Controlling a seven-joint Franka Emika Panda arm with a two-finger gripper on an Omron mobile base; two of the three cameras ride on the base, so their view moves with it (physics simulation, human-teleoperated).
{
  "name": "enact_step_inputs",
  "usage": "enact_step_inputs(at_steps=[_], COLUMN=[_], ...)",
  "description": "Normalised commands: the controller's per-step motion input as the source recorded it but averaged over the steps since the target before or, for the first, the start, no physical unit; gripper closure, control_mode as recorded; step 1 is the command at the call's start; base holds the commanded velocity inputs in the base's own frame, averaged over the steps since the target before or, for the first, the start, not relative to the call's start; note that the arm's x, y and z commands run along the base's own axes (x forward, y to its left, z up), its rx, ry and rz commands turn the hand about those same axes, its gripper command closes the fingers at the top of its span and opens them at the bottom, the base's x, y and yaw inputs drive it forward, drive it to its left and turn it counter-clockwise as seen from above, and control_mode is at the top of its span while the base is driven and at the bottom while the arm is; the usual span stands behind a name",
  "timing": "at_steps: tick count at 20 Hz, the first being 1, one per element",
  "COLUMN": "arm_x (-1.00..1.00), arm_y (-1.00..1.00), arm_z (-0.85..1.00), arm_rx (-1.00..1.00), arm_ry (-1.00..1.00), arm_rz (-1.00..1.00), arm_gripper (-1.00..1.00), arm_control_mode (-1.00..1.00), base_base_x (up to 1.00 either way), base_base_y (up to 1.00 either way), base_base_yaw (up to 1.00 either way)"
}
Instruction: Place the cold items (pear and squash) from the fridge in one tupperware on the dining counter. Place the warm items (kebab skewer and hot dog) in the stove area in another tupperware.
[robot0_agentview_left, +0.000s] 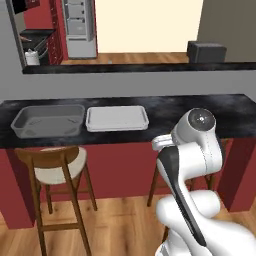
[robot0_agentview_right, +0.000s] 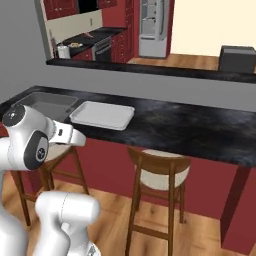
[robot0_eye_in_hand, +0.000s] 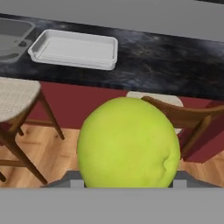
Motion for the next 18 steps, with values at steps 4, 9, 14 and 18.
enact_step_inputs(at_steps=[4, 9, 14, 18], arm_x=[0.0, 0.0, 0.0, 0.0], arm_y=[0.0, 0.0, 0.0, 0.0], arm_z=[0.0, 0.0, 0.0, 0.0], arm_rx=[0.0, 0.0, 0.0, 0.0], arm_ry=[0.0, 0.0, 0.0, 0.0], arm_rz=[0.0, 0.0, 0.0, 0.0], arm_gripper=[1.0, 1.0, 1.0, 1.0], arm_control_mode=[1.0, 1.0, 1.0, 1.0], base_base_x=[0.29, 0.53, 0.69, 0.5], base_base_y=[0.59, 0.3, 0.02, 0.0], base_base_yaw=[0.0, 0.0, 0.12, 0.21])
